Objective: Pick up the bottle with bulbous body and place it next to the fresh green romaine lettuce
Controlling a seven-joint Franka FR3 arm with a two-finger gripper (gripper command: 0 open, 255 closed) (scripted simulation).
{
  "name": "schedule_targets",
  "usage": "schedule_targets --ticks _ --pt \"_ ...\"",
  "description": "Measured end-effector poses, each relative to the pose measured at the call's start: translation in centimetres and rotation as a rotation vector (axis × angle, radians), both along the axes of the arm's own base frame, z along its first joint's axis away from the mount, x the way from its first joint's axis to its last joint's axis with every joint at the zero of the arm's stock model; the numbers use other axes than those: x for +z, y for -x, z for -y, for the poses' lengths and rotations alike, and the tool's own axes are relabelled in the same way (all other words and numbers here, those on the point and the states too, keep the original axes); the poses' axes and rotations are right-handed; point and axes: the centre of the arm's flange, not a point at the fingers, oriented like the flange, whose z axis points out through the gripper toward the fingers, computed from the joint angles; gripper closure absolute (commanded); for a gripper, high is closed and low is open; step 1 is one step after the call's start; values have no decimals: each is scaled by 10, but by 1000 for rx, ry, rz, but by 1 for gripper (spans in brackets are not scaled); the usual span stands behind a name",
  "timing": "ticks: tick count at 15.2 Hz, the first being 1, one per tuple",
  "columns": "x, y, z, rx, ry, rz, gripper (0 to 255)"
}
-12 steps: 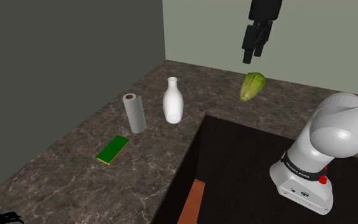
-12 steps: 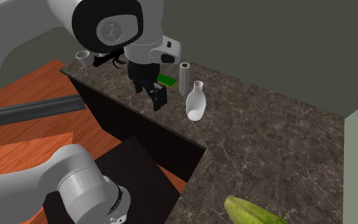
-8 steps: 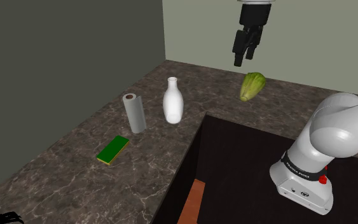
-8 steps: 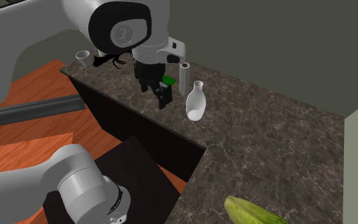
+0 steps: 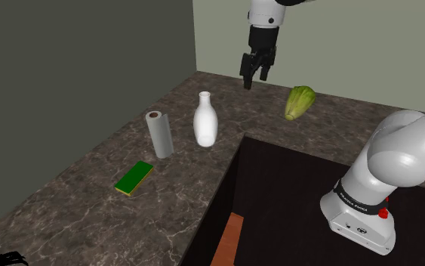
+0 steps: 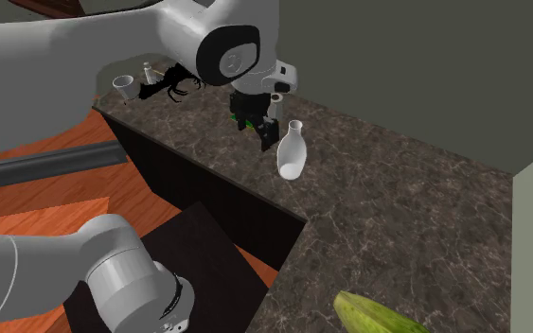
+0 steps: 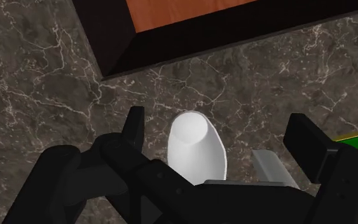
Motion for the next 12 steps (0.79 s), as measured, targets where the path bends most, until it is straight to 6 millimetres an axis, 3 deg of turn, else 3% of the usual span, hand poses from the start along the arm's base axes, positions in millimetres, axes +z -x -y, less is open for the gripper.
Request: schedule_targets --ticks 12 --pt "-70 -128 -32 -34 27 66 0"
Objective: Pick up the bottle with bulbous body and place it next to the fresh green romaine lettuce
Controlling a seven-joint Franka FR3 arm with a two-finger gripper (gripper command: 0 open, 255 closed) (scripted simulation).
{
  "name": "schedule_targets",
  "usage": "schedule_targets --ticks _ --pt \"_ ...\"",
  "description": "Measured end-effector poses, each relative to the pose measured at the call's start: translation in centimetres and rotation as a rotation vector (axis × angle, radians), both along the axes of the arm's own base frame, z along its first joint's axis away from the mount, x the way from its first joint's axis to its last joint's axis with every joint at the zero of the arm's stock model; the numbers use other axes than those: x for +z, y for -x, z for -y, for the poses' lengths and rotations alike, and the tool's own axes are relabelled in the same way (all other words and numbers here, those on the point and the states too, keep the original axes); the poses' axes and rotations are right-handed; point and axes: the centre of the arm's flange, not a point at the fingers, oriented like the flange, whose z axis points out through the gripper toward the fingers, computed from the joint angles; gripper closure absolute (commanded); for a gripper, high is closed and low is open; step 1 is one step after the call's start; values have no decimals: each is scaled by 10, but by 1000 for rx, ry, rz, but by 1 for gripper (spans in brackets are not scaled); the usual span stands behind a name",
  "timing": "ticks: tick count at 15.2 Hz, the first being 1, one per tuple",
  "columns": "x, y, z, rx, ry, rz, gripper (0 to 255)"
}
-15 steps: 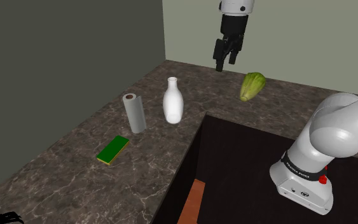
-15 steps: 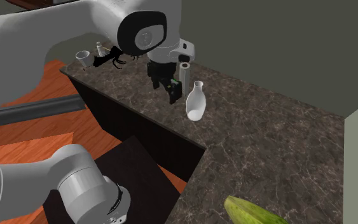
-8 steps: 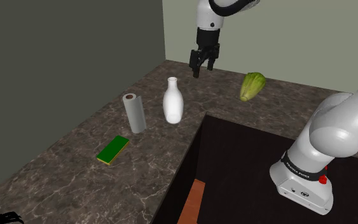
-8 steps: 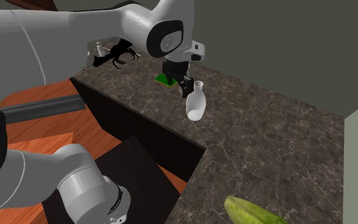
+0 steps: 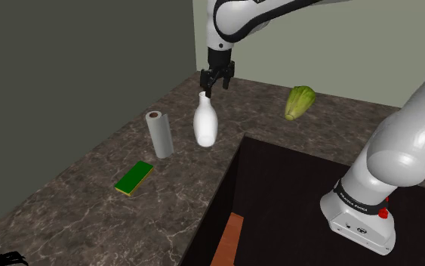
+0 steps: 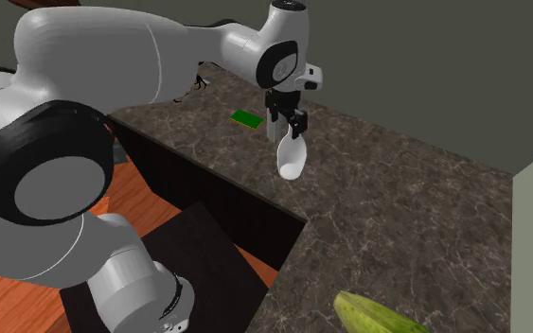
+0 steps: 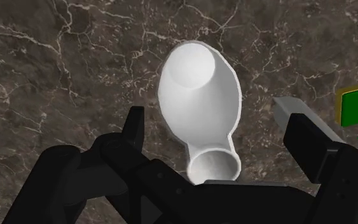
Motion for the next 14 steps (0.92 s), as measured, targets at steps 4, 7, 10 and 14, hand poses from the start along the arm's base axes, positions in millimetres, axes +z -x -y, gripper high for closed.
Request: schedule_targets --ticks 4,7,10,14 --pt "-19 -33 -9 -9 6 16 0" --pt "-33 -37 -10 -9 7 18 0" --pt "-51 -40 -10 -9 7 18 0" --pt "-57 -40 -10 -10 7 18 0"
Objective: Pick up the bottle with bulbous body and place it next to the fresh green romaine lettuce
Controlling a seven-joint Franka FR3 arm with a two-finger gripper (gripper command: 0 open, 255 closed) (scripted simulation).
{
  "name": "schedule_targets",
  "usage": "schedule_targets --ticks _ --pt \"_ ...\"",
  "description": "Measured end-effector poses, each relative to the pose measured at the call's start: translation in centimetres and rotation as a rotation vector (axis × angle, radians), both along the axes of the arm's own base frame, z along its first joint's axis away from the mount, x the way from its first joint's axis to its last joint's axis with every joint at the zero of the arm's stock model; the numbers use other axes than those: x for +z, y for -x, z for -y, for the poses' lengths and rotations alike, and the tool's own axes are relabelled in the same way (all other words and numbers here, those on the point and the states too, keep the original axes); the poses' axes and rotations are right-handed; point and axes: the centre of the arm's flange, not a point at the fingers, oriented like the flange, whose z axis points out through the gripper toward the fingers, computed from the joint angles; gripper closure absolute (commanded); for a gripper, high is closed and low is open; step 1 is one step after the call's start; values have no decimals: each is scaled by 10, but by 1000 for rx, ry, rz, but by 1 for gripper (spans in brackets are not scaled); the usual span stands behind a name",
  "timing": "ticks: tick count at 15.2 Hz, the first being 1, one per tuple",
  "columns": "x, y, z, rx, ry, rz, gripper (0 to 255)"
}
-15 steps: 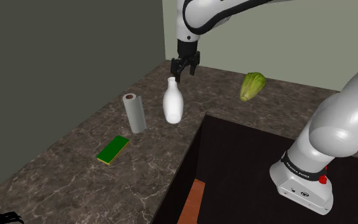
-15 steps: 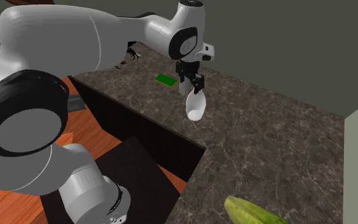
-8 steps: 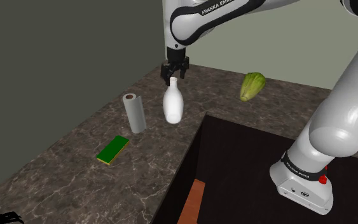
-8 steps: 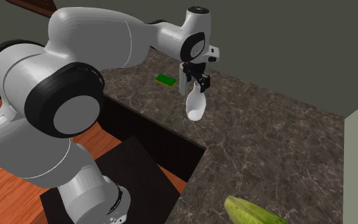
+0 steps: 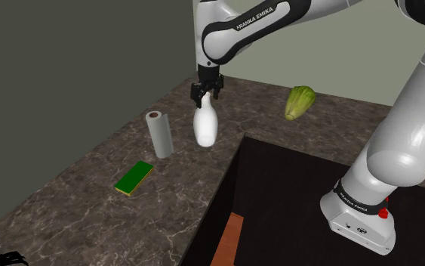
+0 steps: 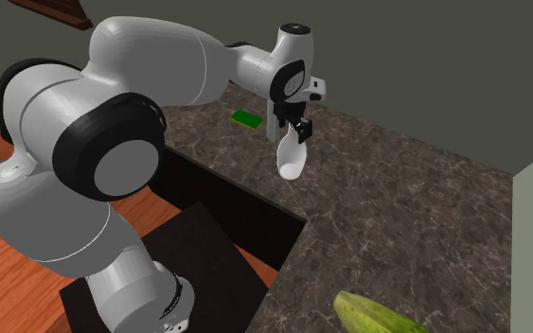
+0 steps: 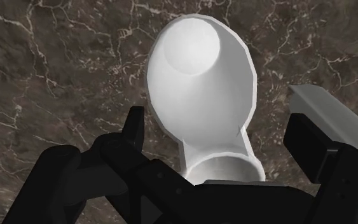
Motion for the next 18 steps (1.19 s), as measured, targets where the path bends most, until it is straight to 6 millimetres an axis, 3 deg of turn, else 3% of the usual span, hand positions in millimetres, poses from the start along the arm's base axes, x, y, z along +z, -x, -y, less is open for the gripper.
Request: schedule_targets --ticks 3,4,14,18 --pt "0 0 0 0 0 0 0" --pt "0 0 0 0 0 0 255" --pt "0 0 0 0 0 1 255" --pt "15 1 0 0 0 0 255"
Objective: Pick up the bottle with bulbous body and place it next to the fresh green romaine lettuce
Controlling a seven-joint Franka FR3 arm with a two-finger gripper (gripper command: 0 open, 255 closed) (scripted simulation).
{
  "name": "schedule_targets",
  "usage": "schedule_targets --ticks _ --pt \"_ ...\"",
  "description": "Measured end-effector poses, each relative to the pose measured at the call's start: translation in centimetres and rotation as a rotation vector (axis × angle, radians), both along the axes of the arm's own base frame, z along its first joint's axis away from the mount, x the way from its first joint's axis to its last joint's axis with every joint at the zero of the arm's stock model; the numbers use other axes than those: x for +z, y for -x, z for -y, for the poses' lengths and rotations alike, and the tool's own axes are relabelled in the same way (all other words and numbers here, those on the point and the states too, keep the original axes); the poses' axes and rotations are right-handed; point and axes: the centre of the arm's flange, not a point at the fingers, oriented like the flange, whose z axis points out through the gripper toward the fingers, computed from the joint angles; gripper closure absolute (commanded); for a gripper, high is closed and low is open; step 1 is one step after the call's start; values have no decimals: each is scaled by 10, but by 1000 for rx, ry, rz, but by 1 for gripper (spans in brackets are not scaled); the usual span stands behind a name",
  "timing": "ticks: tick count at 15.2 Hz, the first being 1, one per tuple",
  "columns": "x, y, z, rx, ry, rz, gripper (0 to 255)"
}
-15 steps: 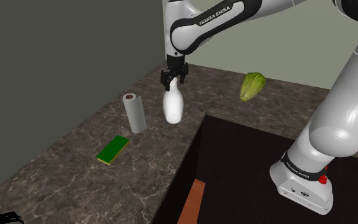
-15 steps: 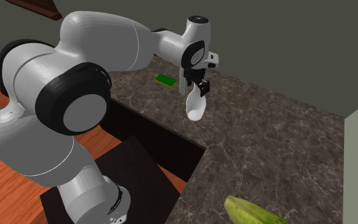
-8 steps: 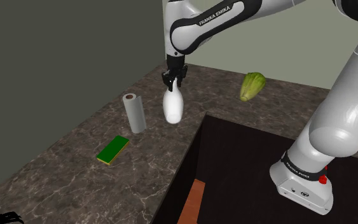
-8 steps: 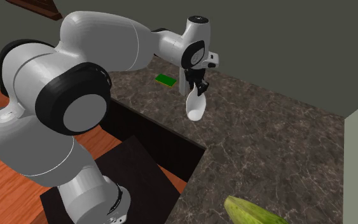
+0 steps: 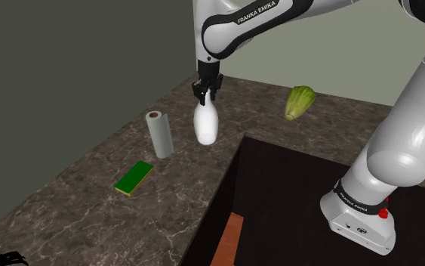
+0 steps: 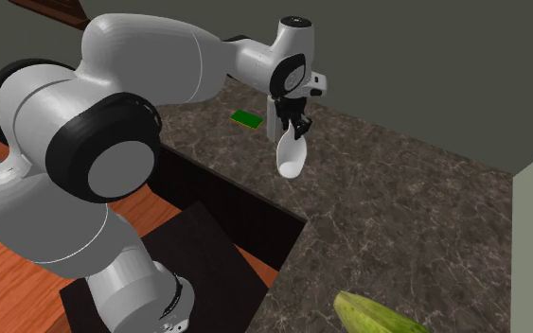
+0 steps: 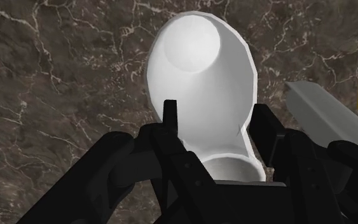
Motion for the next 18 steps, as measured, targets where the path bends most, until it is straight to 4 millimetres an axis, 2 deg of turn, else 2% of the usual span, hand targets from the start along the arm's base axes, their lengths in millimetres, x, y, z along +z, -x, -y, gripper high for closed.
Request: schedule_targets --ticks 18 --pt "94 0 1 0 0 0 255"
